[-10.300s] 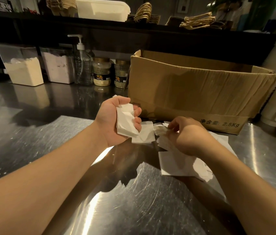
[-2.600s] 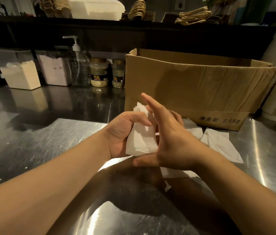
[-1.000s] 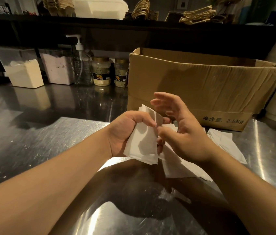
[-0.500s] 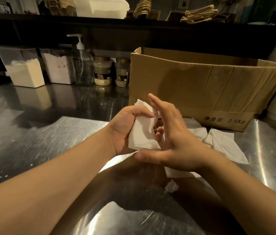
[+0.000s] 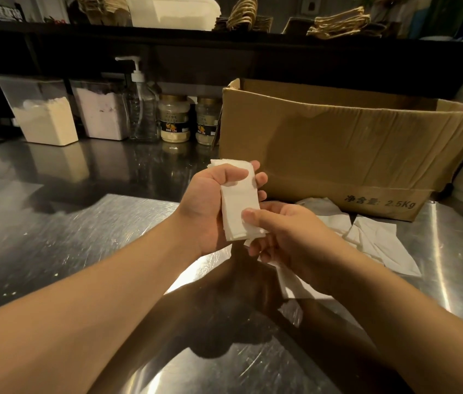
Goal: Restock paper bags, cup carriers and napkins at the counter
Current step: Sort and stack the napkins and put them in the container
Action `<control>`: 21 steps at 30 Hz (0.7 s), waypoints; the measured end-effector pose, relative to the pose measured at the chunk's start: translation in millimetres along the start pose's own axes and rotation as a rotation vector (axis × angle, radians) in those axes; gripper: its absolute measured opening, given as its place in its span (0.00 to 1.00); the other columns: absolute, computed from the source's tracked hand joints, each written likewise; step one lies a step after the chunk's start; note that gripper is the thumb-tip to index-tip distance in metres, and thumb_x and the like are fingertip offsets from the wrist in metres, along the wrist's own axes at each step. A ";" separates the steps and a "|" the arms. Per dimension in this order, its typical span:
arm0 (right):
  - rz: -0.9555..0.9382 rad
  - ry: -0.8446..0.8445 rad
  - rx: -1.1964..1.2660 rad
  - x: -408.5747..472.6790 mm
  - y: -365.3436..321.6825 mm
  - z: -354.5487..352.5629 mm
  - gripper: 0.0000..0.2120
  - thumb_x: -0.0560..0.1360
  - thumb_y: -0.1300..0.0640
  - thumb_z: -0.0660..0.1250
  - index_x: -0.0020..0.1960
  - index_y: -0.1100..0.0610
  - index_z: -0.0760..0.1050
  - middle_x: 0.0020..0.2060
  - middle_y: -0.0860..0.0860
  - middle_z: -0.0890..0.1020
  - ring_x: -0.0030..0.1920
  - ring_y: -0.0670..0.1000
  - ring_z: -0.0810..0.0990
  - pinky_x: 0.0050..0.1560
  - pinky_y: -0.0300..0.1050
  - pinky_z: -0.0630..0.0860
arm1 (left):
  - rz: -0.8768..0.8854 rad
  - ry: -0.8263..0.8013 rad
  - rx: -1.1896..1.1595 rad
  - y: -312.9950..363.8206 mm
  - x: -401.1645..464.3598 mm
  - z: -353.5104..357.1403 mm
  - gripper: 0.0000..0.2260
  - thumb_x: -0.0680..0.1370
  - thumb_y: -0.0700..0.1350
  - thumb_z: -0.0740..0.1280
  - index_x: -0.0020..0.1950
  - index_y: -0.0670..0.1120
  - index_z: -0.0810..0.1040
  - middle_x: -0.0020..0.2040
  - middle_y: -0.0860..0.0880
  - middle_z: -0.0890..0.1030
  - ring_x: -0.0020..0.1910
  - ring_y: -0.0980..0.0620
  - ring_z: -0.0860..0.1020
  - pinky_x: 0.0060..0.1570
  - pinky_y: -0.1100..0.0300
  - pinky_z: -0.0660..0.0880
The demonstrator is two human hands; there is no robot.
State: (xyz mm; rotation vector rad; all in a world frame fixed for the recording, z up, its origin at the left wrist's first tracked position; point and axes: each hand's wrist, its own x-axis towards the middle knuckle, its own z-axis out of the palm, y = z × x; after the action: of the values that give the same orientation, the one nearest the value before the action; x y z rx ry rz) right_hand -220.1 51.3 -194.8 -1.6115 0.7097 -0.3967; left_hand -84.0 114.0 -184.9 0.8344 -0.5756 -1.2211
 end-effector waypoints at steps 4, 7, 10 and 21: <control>0.037 -0.068 0.220 -0.9 -0.5 -5.1 0.17 0.77 0.54 0.72 0.63 0.57 0.76 0.55 0.57 0.83 0.51 0.54 0.82 0.50 0.44 0.79 | 0.004 -0.050 0.032 0.6 -1.7 1.2 0.23 0.78 0.47 0.59 0.72 0.47 0.75 0.59 0.47 0.85 0.59 0.45 0.76 0.60 0.47 0.77; 0.038 -0.107 0.331 -3.9 -3.8 -8.3 0.18 0.76 0.56 0.71 0.65 0.57 0.75 0.56 0.58 0.83 0.50 0.54 0.83 0.53 0.45 0.79 | -0.001 -0.089 0.039 1.3 -2.7 1.0 0.22 0.79 0.48 0.56 0.73 0.48 0.74 0.64 0.46 0.83 0.61 0.44 0.75 0.64 0.44 0.75; 0.094 -0.154 0.431 -7.8 -6.4 -10.8 0.17 0.76 0.55 0.71 0.63 0.59 0.75 0.48 0.57 0.84 0.39 0.50 0.84 0.45 0.41 0.80 | 0.004 -0.127 0.046 1.5 -2.8 -0.7 0.22 0.80 0.48 0.56 0.73 0.49 0.74 0.66 0.45 0.82 0.63 0.43 0.75 0.67 0.42 0.72; -0.008 0.027 0.023 -8.7 -10.8 -11.9 0.18 0.83 0.44 0.61 0.53 0.58 0.79 0.34 0.54 0.82 0.29 0.50 0.77 0.29 0.42 0.72 | -0.056 -0.164 -0.126 3.9 0.7 -4.2 0.20 0.78 0.49 0.62 0.69 0.46 0.74 0.49 0.46 0.81 0.52 0.44 0.80 0.57 0.48 0.78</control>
State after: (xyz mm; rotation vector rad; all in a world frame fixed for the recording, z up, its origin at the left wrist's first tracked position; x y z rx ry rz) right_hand -231.7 48.4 -181.0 -1.5900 0.7173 -0.4320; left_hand -78.3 114.8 -184.2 0.6517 -0.6035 -1.3714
